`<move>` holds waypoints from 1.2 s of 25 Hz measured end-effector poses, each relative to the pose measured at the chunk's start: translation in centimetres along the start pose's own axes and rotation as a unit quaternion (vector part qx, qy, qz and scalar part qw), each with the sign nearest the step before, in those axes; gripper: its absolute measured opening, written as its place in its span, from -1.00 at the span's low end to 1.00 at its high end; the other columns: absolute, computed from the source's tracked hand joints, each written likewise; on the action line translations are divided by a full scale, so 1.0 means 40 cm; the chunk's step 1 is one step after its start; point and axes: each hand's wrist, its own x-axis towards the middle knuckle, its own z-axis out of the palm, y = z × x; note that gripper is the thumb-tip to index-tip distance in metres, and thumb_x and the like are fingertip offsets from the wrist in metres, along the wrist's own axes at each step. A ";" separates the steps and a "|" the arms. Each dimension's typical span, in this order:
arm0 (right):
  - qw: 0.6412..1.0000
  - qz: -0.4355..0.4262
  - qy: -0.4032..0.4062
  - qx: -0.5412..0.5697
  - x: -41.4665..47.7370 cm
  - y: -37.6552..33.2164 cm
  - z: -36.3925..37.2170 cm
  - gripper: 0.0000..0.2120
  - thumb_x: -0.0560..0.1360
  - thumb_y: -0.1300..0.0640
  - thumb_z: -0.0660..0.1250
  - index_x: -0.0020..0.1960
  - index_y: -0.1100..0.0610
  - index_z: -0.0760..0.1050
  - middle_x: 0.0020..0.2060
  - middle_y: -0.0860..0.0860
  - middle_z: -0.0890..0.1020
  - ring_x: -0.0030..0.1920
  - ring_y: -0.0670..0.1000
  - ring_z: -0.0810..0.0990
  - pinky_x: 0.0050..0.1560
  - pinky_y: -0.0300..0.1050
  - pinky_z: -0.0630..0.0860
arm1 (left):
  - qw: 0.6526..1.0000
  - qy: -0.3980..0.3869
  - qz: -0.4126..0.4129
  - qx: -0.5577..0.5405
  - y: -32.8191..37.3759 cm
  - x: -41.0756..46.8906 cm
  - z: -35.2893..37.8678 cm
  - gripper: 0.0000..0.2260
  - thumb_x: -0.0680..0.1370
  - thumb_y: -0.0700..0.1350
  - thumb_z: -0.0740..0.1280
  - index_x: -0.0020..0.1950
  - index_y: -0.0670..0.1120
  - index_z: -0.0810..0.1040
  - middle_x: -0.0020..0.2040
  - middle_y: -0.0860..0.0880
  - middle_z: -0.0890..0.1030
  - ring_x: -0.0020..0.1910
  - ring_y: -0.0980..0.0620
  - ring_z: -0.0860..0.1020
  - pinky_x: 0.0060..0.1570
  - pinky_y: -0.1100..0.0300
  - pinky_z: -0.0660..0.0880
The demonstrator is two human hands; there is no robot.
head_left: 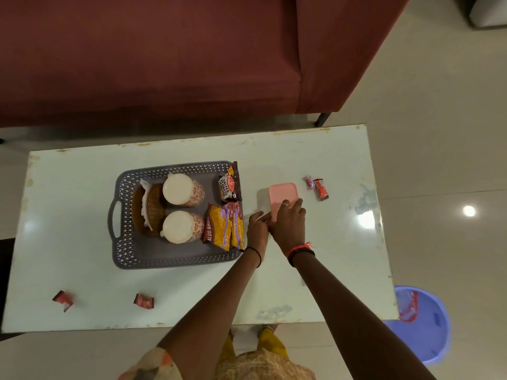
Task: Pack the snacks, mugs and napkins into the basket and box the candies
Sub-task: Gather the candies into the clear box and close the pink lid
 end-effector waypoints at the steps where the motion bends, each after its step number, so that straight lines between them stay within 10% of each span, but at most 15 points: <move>1: 1.000 -0.005 -0.009 0.012 0.000 0.002 -0.006 -0.54 0.47 0.12 0.27 0.28 0.33 0.32 0.32 0.42 0.31 0.21 0.38 0.41 0.24 0.13 0.43 | 1.000 -0.003 -0.001 -0.003 -0.010 0.016 -0.002 -0.70 0.38 -0.14 0.26 0.12 -0.03 0.44 0.08 -0.10 0.62 0.14 -0.12 0.56 0.23 -0.14 0.46; 9: 0.969 -0.003 -0.064 0.240 -0.008 0.041 -0.097 -0.35 0.34 0.11 0.46 0.30 0.31 0.25 0.21 0.21 0.39 0.19 0.22 0.41 0.15 0.00 0.45 | 0.999 -0.012 -0.010 -0.028 0.006 -0.002 0.014 -0.78 0.43 -0.14 0.31 0.05 -0.01 0.41 0.16 -0.16 0.57 0.14 -0.08 0.55 0.22 0.01 0.47; 14: 0.901 0.140 0.010 0.411 -0.026 0.106 -0.130 -0.74 0.48 0.27 0.21 0.14 0.32 0.35 -0.06 0.13 0.50 -0.11 0.11 0.49 -0.27 -0.21 0.40 | 0.998 0.004 0.039 0.050 0.027 -0.037 0.009 -0.72 0.54 -0.27 0.15 0.25 -0.18 0.35 0.29 -0.23 0.46 0.24 -0.18 0.46 0.20 0.04 0.40; 21: 0.774 0.331 0.050 0.538 -0.044 0.299 -0.030 -0.74 0.41 0.40 0.13 0.06 0.27 0.47 0.12 0.28 0.57 0.10 0.25 0.57 -0.02 0.05 0.59 | 0.987 -0.057 0.062 0.138 -0.032 -0.162 -0.032 -0.55 0.47 -0.40 0.06 0.35 -0.21 0.24 0.41 -0.18 0.33 0.41 -0.09 0.31 0.34 0.06 0.30; 27: 0.900 0.245 0.005 0.361 -0.080 0.311 0.006 -0.68 0.46 0.33 0.18 0.19 0.25 0.51 0.20 0.20 0.57 0.14 0.15 0.53 0.30 0.05 0.42 | 0.971 -0.082 0.116 0.195 -0.093 -0.218 -0.118 -0.54 0.45 -0.42 0.07 0.32 -0.16 0.32 0.38 -0.12 0.40 0.40 -0.01 0.33 0.34 0.13 0.31; 30: 0.932 0.185 0.044 0.308 -0.147 0.323 0.003 -0.63 0.40 0.46 0.10 0.10 0.28 0.54 0.10 0.24 0.60 0.15 0.20 0.55 0.12 -0.14 0.39 | 0.958 -0.103 0.147 0.224 -0.137 -0.253 -0.167 -0.51 0.42 -0.47 0.02 0.28 -0.15 0.37 0.33 -0.10 0.46 0.34 0.05 0.39 0.29 0.26 0.35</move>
